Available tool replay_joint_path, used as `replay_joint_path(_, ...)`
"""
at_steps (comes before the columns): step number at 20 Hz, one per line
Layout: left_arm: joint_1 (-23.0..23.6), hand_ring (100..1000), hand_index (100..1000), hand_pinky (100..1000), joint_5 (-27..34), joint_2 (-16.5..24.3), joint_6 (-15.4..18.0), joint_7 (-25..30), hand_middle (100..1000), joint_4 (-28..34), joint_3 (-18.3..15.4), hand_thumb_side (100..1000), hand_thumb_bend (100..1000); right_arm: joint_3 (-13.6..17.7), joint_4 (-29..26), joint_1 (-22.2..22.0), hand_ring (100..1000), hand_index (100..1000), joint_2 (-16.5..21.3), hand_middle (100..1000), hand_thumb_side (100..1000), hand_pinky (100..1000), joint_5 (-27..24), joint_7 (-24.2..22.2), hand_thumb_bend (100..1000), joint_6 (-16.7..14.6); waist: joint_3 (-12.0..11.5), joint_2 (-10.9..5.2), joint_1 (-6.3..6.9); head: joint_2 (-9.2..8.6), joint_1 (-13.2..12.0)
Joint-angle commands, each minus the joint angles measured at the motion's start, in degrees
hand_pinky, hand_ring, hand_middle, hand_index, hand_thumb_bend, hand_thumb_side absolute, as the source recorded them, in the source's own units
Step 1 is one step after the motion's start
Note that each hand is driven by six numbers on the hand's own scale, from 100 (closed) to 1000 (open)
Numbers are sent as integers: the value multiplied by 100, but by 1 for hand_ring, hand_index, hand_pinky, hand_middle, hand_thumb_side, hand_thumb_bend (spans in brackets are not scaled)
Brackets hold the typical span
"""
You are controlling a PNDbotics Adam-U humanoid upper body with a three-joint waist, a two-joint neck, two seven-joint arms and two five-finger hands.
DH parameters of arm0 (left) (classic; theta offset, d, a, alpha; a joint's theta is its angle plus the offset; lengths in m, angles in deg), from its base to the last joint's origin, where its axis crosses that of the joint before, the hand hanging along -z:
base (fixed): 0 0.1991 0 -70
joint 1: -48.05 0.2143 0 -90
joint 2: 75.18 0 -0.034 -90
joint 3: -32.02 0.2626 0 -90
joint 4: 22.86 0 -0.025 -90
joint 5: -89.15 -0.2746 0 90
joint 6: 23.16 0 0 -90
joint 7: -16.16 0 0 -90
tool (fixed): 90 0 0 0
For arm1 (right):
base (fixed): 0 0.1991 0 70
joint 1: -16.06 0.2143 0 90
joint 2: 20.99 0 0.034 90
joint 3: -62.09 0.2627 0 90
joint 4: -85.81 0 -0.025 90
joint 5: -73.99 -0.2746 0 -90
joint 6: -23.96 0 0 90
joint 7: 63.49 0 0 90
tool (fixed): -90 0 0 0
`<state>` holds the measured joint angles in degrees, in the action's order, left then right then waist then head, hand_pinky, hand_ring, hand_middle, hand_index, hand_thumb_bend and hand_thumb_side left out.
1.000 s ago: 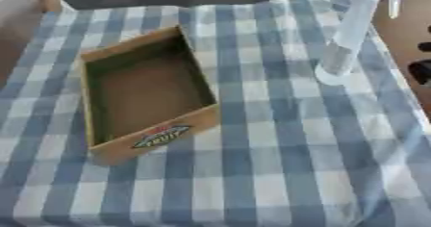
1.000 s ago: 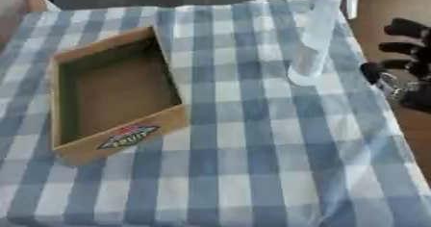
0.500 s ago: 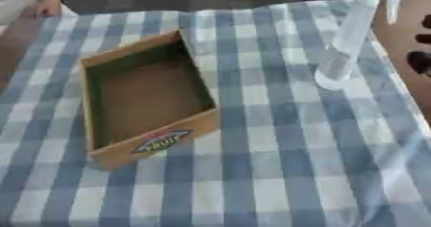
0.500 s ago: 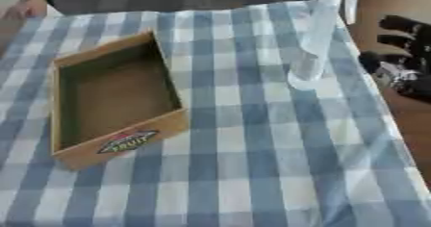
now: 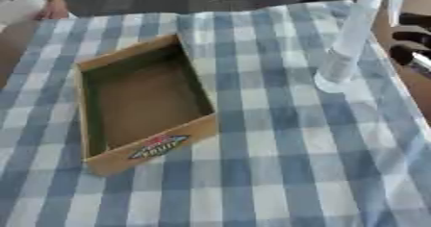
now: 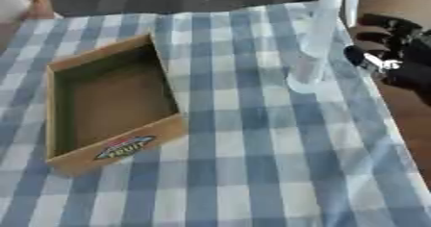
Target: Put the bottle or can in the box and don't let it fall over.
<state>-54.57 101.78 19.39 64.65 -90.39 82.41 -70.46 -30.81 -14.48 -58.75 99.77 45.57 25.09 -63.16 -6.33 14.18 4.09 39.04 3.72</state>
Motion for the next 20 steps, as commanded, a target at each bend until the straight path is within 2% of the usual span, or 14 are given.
replay_joint_path(1, -84, 1000, 710, 1000, 14, 100, 4, 21, 766, 120, -13, 619, 100, 38, 107, 133, 937, 873, 262, 1000, 330, 838, -71, -27, 383, -56, -30, -34, -15, -102, 31)
replay_joint_path(14, -197, 1000, 710, 1000, 4, 68, 23, 90, 766, 148, 15, 615, 100, 26, 360, 445, 937, 873, 381, 1000, 341, 839, -237, -135, 375, -255, -337, 260, 1, -288, 205)
replay_joint_path(20, -235, 1000, 709, 1000, 14, 50, 29, 115, 765, 157, 23, 615, 100, -30, 376, 602, 936, 874, 314, 1000, 344, 840, -256, -143, 377, -308, -412, 337, 1, -330, 280)
